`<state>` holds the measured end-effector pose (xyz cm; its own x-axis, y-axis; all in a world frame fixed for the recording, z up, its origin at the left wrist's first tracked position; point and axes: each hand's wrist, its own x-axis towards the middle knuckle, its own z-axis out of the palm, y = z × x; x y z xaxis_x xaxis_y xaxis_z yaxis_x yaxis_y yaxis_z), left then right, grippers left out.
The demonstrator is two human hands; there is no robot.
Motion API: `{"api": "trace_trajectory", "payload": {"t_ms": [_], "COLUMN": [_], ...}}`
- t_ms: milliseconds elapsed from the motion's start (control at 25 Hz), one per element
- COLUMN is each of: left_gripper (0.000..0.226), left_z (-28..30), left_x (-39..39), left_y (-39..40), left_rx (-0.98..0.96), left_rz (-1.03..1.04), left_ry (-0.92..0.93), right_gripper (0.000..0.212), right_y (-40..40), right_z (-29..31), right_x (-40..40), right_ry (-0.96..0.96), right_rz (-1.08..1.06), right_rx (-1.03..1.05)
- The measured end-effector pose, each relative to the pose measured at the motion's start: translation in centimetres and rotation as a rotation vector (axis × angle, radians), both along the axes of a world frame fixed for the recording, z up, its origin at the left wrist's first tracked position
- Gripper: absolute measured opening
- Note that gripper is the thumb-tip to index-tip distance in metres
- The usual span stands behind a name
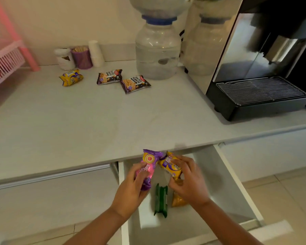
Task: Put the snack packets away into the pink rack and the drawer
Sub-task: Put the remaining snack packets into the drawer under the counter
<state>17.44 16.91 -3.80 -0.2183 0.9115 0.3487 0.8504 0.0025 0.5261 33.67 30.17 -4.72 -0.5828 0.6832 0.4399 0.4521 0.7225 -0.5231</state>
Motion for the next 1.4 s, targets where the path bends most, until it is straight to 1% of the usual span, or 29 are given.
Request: {"api": "trace_trajectory", "payload": {"t_ms": [80,160,240,320,360,440,560,640,720,800,880,960,1120,1200,1280,1320,1400], "left_gripper": [0.065,0.059,0.049,0.041,0.041,0.048,0.058,0.058,0.056,0.052,0.055,0.059,0.056,0.058,0.061,0.063,0.066], "left_z": [-1.1,-2.4,-3.7,-4.7,-5.3,-6.7,-8.5,-9.4,-10.3,-11.0,-11.7,-12.4,-13.1,-13.3,-13.9,-14.2,-14.6], "left_x": [0.9,1.6,1.9,1.9,1.8,1.7,1.2,0.9,0.8,0.8,0.9,1.1,1.4,1.4,1.5,1.6,1.9], "left_y": [0.4,1.2,2.6,3.9,4.5,5.2,5.9,6.7,7.6,8.4,8.6,8.4,8.3,8.4,8.3,8.1,7.7], "left_rx": [-0.059,-0.162,-0.355,-0.555,-0.641,-0.749,-0.803,-0.817,-0.823,-0.823,-0.830,-0.839,-0.899,-0.886,-0.854,-0.851,-0.884], "left_rz": [-0.064,-0.094,-0.042,0.060,0.099,0.155,0.186,0.180,0.183,0.208,0.206,0.192,0.207,0.200,0.192,0.186,0.202], "left_ry": [-0.018,-0.003,0.017,-0.001,-0.004,-0.020,-0.020,-0.003,0.001,-0.038,-0.059,-0.061,-0.037,-0.024,-0.007,-0.009,-0.068], "right_gripper": [0.053,0.049,0.047,0.052,0.054,0.056,0.054,0.056,0.058,0.059,0.058,0.058,0.054,0.056,0.060,0.062,0.064], "right_y": [0.2,1.0,2.5,3.9,4.5,5.5,6.6,7.3,7.9,8.5,8.8,8.7,8.3,8.2,8.3,8.2,8.1], "right_z": [-1.6,-3.4,-4.8,-5.7,-6.0,-6.8,-7.8,-8.5,-9.4,-10.2,-11.1,-11.7,-12.7,-12.9,-13.1,-13.1,-13.1], "right_x": [1.3,2.1,2.3,2.4,2.5,2.8,3.1,3.0,2.9,2.8,2.7,2.7,2.8,3.0,3.1,3.1,3.1], "right_ry": [-0.191,-0.342,-0.389,-0.385,-0.378,-0.440,-0.637,-0.699,-0.705,-0.689,-0.650,-0.639,-0.683,-0.674,-0.711,-0.740,-0.794], "right_rz": [-0.010,-0.080,-0.185,-0.258,-0.288,-0.318,-0.289,-0.270,-0.266,-0.275,-0.301,-0.301,-0.293,-0.323,-0.346,-0.353,-0.363], "right_rx": [-0.173,-0.423,-0.626,-0.740,-0.770,-0.733,-0.537,-0.492,-0.514,-0.561,-0.620,-0.630,-0.627,-0.645,-0.648,-0.644,-0.645]}}
